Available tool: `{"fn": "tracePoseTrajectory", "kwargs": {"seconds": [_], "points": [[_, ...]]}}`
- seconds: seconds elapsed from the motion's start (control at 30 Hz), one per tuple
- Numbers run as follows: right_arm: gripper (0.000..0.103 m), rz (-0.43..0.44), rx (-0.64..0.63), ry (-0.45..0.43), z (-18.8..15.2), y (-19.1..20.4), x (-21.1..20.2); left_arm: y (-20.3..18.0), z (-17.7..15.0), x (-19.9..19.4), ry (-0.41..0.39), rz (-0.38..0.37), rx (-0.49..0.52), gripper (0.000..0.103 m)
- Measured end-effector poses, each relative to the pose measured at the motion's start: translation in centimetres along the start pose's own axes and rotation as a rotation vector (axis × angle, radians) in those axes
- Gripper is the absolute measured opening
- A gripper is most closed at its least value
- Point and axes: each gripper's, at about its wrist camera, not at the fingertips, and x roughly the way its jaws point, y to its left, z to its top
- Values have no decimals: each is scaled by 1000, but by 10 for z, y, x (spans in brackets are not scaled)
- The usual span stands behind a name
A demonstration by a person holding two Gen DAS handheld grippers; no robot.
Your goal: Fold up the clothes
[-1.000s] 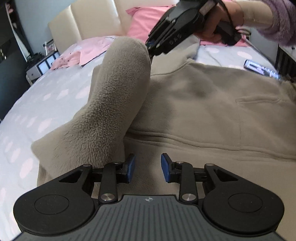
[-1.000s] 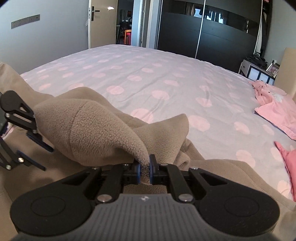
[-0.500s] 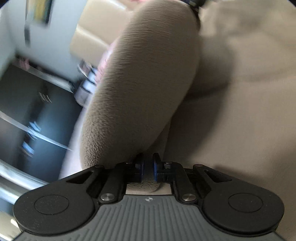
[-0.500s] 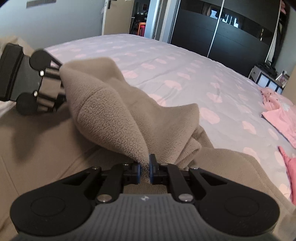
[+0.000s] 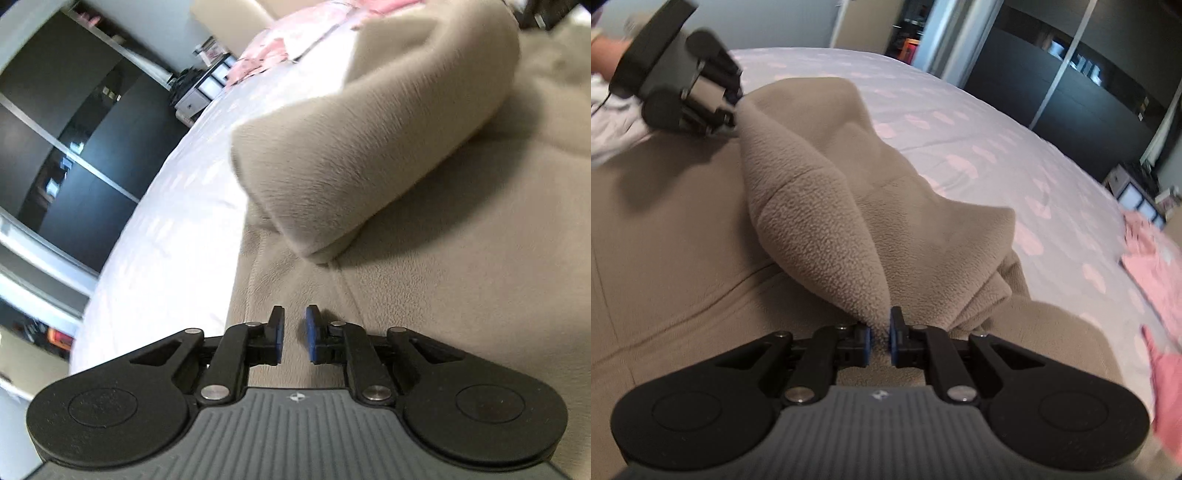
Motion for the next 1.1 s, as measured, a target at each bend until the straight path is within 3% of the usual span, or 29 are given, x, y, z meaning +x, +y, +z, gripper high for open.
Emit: {"fn": "tracePoseTrajectory", "kwargs": {"seconds": [0.13,0.27,0.43,0.53,0.63,0.73,0.87,0.93,1.1], "points": [[28,30,-91,-9,4,3,-11,32,6,-33,-56,-55,-141,18],[32,97,-122,-78,9,-7,-38,64,15,-64,-134,-102,-272,21],[35,186,127,-239,21,-47,-66,90,41,-85,-240,-201,-391,25],[34,117,230,-241,32,-57,-56,92,60,-77,-261,-271,-407,25],[34,71,226,-210,42,-47,-35,62,70,-57,-223,-322,-377,25],[36,99,215,-159,43,-34,-15,40,68,-31,-139,-364,-355,25],[47,150,207,-62,28,-17,9,21,38,-7,1,-420,-378,25],[47,159,208,-9,17,-9,21,10,24,0,50,-425,-365,25],[47,155,243,22,1,0,41,-8,1,14,99,-440,-391,25]]}}
